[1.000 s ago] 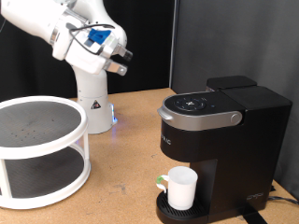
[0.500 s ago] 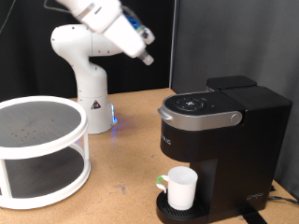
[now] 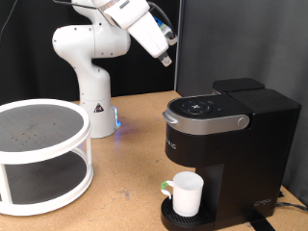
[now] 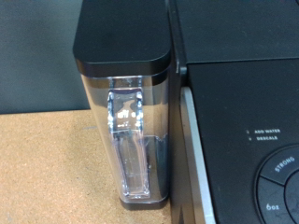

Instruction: Make a cup of coffee with the keurig machine

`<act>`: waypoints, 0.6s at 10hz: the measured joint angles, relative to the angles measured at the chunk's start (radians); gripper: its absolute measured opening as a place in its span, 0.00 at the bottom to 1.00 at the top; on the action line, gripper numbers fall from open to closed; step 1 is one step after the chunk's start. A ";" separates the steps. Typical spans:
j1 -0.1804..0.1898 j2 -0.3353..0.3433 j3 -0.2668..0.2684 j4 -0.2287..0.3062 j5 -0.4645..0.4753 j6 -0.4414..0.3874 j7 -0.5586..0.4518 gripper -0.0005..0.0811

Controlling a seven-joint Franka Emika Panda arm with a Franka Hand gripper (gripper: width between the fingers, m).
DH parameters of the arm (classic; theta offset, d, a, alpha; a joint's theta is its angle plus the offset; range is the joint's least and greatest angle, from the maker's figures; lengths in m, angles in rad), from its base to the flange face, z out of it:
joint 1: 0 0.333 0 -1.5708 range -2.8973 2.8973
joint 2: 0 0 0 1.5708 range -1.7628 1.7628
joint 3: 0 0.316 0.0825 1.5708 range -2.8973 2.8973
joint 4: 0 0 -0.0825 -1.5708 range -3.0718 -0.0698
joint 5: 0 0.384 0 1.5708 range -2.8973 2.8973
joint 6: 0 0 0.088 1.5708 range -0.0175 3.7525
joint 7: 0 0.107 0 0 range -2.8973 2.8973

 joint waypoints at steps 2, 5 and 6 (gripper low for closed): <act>0.003 0.001 0.009 0.007 0.003 0.031 -0.027 0.99; 0.004 0.024 0.071 0.079 -0.074 0.108 0.008 0.99; 0.004 0.044 0.092 0.113 -0.108 0.110 0.033 0.99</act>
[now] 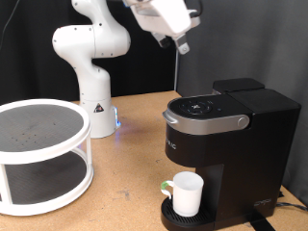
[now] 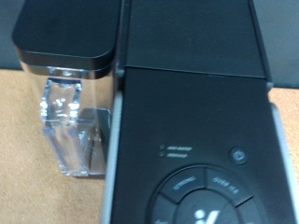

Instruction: Make a cup of coffee with the keurig machine

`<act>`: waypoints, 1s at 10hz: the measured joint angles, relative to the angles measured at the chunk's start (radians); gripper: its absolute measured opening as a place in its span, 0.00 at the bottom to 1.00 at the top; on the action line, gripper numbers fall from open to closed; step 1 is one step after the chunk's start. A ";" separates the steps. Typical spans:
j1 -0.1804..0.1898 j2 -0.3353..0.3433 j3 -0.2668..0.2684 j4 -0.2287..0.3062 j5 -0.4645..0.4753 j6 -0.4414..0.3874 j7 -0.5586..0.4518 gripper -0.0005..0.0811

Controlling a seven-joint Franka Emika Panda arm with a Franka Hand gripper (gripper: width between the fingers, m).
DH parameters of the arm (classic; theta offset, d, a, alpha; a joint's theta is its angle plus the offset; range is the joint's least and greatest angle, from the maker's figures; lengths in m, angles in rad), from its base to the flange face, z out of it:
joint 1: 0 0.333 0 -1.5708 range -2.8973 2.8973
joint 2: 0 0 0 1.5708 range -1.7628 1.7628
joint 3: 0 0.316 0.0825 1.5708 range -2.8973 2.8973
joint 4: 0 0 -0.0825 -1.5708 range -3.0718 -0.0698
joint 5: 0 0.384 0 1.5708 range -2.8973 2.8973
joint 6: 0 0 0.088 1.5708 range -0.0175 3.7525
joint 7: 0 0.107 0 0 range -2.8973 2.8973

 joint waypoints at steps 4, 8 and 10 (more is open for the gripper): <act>0.001 0.114 0.062 0.153 -0.092 -0.021 0.086 0.99; 0.001 0.194 0.093 0.220 -0.167 -0.002 0.094 0.99; 0.001 0.207 0.108 0.191 -0.215 0.067 0.093 0.99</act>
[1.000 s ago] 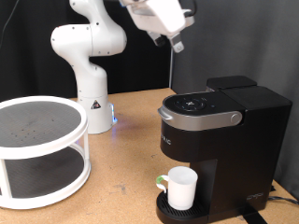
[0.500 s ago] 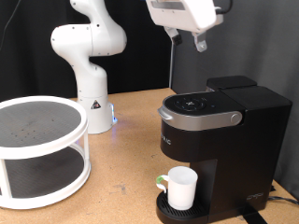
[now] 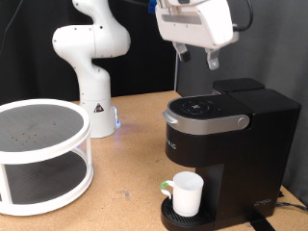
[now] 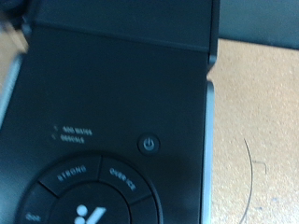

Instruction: Make a cup of coffee with the keurig machine

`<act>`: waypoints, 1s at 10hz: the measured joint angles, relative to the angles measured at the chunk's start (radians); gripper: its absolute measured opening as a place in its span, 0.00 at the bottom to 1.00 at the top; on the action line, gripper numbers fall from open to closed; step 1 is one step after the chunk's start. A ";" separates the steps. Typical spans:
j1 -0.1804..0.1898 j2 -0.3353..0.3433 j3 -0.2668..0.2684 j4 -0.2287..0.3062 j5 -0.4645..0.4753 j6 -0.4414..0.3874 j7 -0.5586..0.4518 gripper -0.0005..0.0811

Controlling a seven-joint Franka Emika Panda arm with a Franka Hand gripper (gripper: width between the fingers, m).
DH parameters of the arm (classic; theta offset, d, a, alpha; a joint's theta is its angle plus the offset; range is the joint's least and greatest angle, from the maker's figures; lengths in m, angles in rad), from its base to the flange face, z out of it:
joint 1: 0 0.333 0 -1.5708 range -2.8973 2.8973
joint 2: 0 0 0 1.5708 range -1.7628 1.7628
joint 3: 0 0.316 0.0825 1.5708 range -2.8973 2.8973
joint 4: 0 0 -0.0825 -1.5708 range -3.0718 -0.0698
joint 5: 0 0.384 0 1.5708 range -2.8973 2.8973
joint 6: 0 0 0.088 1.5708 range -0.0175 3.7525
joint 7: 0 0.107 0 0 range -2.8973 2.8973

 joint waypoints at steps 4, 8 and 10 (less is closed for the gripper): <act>0.000 0.005 0.021 -0.091 -0.007 0.107 -0.021 0.99; 0.019 0.011 0.030 -0.183 0.094 0.291 -0.084 0.65; 0.023 0.012 0.036 -0.209 0.113 0.317 -0.104 0.49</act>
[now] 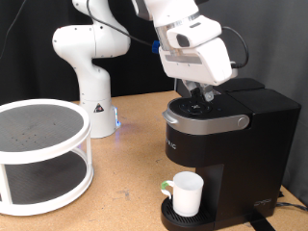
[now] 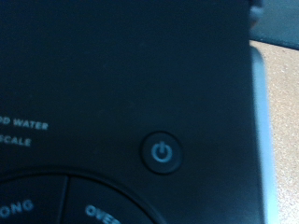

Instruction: Make a cup of coffee with the keurig machine

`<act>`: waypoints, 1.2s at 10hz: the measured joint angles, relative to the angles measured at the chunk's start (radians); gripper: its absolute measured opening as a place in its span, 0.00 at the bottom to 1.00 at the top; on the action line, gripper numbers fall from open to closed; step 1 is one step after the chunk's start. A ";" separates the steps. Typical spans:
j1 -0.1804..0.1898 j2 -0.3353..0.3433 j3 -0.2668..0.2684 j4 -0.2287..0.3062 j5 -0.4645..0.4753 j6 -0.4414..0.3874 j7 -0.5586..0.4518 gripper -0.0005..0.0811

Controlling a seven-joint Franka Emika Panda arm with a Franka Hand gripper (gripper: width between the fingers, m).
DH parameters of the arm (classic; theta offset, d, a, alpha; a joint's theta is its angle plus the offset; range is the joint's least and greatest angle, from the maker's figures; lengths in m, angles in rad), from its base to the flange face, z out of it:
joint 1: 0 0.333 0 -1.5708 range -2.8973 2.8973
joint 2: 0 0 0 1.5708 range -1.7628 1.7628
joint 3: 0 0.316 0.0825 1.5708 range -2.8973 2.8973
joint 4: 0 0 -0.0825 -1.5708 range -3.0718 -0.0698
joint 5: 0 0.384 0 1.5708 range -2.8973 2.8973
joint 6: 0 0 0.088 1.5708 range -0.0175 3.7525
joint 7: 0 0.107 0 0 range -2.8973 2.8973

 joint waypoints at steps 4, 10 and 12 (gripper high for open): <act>0.009 -0.001 0.003 -0.044 0.008 0.042 -0.017 0.10; 0.002 0.000 0.001 -0.035 -0.010 -0.001 0.046 0.01; -0.012 0.015 -0.005 -0.002 -0.032 -0.085 0.094 0.01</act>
